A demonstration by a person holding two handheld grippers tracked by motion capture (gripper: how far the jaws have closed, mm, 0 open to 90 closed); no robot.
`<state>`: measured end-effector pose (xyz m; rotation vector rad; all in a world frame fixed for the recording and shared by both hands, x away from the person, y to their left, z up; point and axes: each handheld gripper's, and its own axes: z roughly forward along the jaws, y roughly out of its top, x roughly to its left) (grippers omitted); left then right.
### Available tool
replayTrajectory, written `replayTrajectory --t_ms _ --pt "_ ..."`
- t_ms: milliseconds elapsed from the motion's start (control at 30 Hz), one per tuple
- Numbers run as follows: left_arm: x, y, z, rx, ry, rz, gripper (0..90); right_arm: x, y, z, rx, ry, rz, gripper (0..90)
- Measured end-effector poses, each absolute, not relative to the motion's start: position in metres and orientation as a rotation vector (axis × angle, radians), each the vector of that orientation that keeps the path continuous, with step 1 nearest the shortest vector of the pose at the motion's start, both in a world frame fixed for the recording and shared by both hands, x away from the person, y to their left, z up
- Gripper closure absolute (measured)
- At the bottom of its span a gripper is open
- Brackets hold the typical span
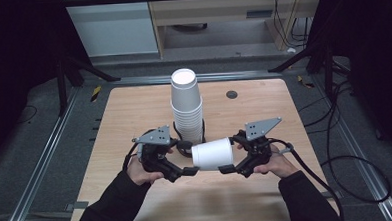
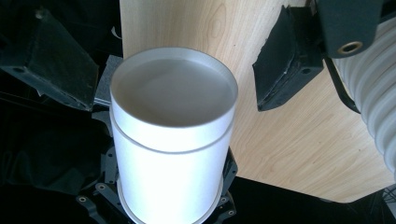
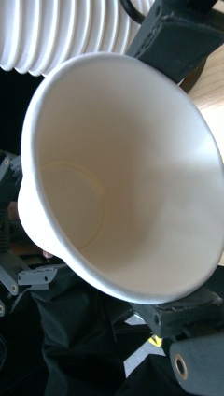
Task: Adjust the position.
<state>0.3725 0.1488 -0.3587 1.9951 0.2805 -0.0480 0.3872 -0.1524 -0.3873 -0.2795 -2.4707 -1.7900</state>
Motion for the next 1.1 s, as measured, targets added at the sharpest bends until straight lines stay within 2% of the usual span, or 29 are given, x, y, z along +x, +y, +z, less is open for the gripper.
replayTrajectory --t_ms 900,1100 --pt "0.375 0.135 -0.368 2.095 0.300 -0.052 14.2 0.388 -0.133 -0.391 -0.223 -2.562 -1.667 10.3" --pt "0.374 0.132 -0.369 2.101 0.293 -0.054 17.2 0.389 -0.131 -0.392 -0.228 -2.566 -1.656 10.3"
